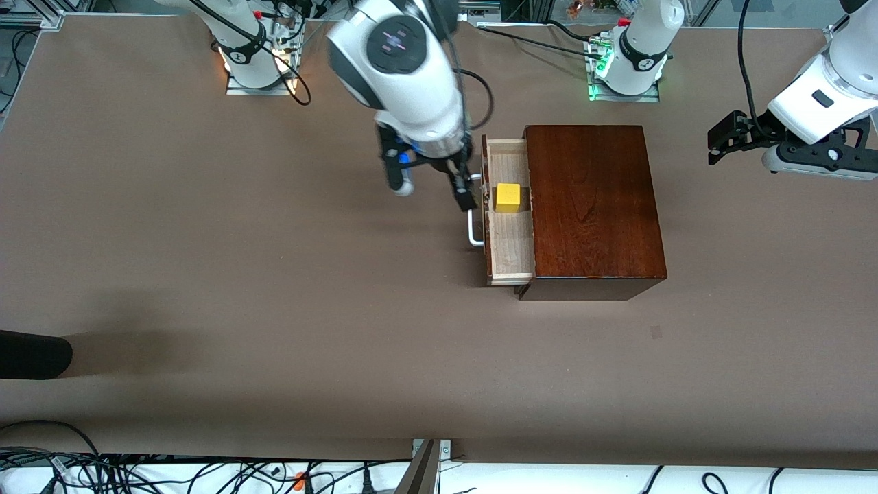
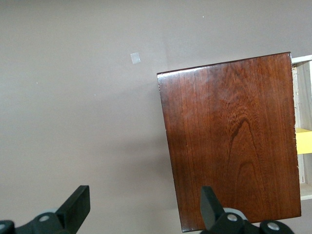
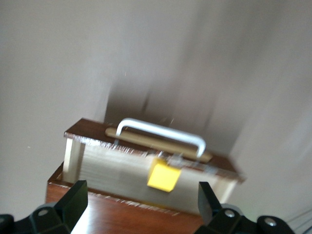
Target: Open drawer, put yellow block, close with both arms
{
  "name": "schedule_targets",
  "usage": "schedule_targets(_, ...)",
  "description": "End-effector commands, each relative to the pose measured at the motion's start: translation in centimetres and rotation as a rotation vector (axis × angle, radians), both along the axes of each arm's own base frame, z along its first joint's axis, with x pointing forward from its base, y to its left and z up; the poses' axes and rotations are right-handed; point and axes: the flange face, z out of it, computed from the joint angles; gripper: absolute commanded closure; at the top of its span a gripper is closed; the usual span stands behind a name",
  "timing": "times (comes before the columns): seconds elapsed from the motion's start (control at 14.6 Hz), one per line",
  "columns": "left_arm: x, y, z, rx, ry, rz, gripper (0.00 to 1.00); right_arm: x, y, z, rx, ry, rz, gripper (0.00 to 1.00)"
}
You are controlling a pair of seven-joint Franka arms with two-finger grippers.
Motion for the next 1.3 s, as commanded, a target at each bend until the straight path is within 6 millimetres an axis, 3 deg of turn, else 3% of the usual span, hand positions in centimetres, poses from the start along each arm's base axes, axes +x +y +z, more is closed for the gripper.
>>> schedule_targets(0.0,0.2,-0.1,0.6,-0.028,0.009,-0.017,0.00,1.1,-5.8,1.9,-0.047,0.029,0.249,0.00)
schedule_targets(0.21,0.2,-0.1,0.6,-0.029,0.009,-0.019,0.00,3.2,-14.0,2.7,-0.106,0.044,0.495,0.00)
schedule_targets(0.62,0.2,-0.3,0.6,-0.029,0.009,-0.021,0.00,2.5,-30.9,2.4,-0.055,-0.027,0.857,0.00)
schedule_targets(0.75,0.2,-0.2,0.6,-0.029,0.008,-0.019,0.00,1.7,-34.7,2.9,-0.084,-0.057,0.980,0.00)
schedule_targets(0.96,0.2,-0.6,0.6,-0.028,0.009,-0.028,0.00,2.5,-41.4,3.8,-0.096,-0.078,1.145,0.00)
schedule_targets(1.09,-0.1,-2.6,0.6,-0.029,0.010,-0.065,0.00,2.8,-44.9,4.2,-0.100,-0.092,1.219,0.00)
schedule_targets(1.23,-0.5,-4.6,0.6,-0.056,0.018,-0.095,0.00,2.6,-46.9,4.9,-0.129,-0.088,1.244,0.00)
